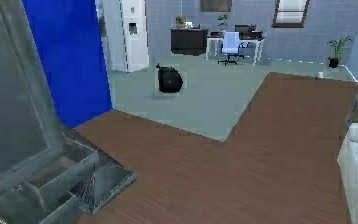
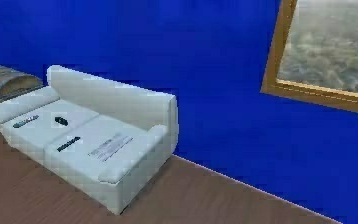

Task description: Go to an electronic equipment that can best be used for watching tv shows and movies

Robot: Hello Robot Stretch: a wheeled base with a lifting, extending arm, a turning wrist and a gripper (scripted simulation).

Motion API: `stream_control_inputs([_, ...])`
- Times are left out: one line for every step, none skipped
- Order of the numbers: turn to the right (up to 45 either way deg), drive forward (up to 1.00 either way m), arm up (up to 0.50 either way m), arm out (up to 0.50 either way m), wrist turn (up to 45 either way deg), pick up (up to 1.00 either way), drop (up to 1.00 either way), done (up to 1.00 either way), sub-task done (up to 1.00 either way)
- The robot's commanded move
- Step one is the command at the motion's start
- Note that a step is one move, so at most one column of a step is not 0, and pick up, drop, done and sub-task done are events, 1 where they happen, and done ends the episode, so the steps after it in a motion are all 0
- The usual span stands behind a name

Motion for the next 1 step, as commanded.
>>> stream_control_inputs([-45.0, 0.0, 0.0, 0.0, 0.0, 0.0, 0.0, 0.0, 0.0])
